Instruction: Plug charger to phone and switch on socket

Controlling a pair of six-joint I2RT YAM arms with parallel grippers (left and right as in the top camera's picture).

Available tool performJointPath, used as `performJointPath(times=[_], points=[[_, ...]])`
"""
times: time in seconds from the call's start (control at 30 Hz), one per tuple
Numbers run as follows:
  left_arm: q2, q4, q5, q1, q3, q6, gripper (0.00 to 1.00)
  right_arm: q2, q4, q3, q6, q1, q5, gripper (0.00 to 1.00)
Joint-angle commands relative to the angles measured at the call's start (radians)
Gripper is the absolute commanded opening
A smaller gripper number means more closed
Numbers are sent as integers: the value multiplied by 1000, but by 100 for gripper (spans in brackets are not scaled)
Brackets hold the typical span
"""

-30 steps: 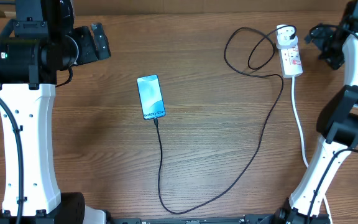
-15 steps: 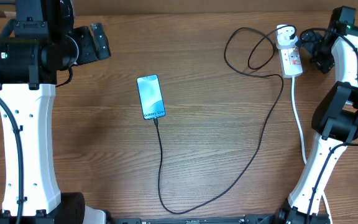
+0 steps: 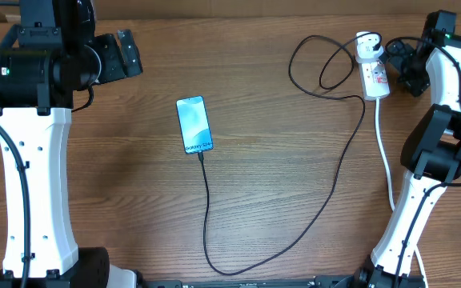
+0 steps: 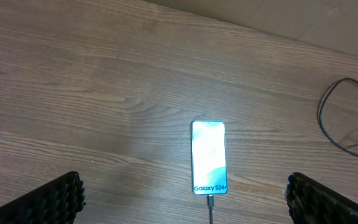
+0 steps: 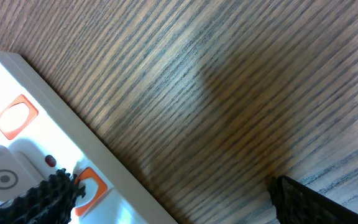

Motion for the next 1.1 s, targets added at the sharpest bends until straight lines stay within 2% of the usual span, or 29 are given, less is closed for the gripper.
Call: performJointPath(times=[0.0, 0.23, 0.6, 1.07], points=[[8, 0, -13, 5, 13, 9, 100, 27, -23, 0, -5, 33, -15, 100], [8, 0, -13, 5, 13, 9, 100, 33, -30, -13, -3, 57, -4, 100], [8, 0, -13, 5, 13, 9, 100, 34, 47, -177, -3, 71, -5, 100], [8, 0, -13, 5, 13, 9, 100, 33, -1, -178, -4, 90, -34, 100]])
